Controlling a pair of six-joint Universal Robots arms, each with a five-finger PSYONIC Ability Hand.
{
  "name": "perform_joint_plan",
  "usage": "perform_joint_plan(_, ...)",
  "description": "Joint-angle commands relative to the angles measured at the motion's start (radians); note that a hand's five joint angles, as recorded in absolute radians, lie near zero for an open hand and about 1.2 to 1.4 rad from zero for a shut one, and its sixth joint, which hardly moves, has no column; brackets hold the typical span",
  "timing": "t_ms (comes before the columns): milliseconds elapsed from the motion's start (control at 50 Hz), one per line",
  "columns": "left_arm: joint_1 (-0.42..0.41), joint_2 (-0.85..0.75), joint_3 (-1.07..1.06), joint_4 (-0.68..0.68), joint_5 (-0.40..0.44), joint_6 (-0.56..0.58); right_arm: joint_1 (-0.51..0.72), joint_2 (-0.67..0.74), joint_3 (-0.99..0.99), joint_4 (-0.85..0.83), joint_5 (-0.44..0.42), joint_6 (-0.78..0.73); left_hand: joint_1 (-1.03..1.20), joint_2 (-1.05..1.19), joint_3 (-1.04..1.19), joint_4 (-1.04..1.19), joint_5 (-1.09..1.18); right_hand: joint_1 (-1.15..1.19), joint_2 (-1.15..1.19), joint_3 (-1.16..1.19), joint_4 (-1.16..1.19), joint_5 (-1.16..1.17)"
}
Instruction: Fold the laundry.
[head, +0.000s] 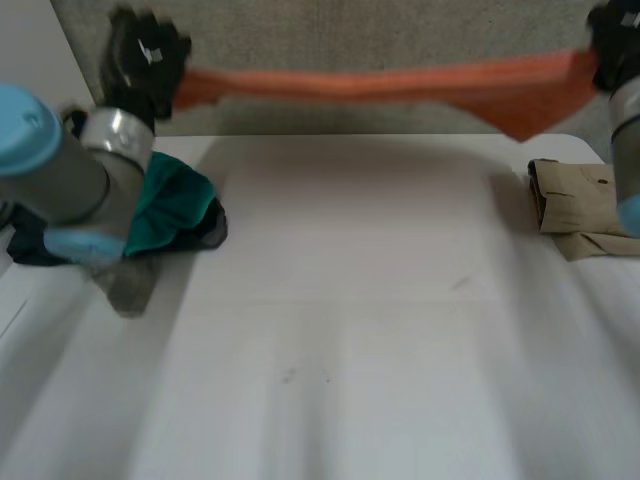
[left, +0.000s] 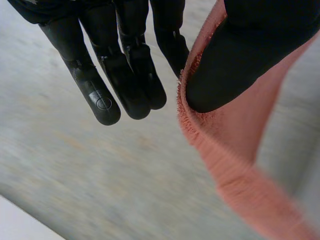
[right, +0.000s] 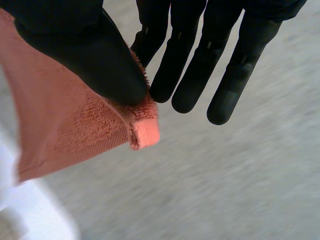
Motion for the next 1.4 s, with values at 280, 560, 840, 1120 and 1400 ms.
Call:
perform_joint_plan(280, -0.017, 0.385, -0.82, -0.207, 0.063, 0.198, -0.17, -0.247, 0.534, 0.494, -0.044, -0.331, 0.253, 0.193, 0.198, 0.19, 0.208, 0.267, 0.209, 0.202, 0.195, 0.184)
perform_joint_plan(560, -0.04, 0.64, -0.917, -0.895, 0.067, 0.216, -0.299, -0.464, 0.757, 0.679, -0.099, -0.536, 0.253, 0.193, 0.198, 0.19, 0.208, 0.267, 0.209, 0.202, 0.195, 0.184)
perform_joint_plan(840, -0.04, 0.295, -0.611, -0.546, -0.029, 0.239, -0.27, -0.287, 0.64, 0.456, -0.116, -0.407, 0.253, 0.193, 0.198, 0.19, 0.208, 0.267, 0.209, 0.202, 0.195, 0.184)
perform_joint_plan(1120, -0.043, 0.008, -0.285, -0.468, -0.072, 0.241, -0.127, -0.033, 0.441, 0.214, -0.062, -0.295, 0.253, 0.193, 0.198, 0.19, 0.208, 0.267, 0.209, 0.202, 0.195, 0.184)
perform_joint_plan(1400, -0.043, -0.162, -0.026, -0.29, -0.066, 0.241, -0.084, 0.112, 0.261, 0.045, -0.042, -0.275, 0.253, 0.193, 0.198, 0.19, 0.208, 0.267, 0.209, 0.202, 0.195, 0.184)
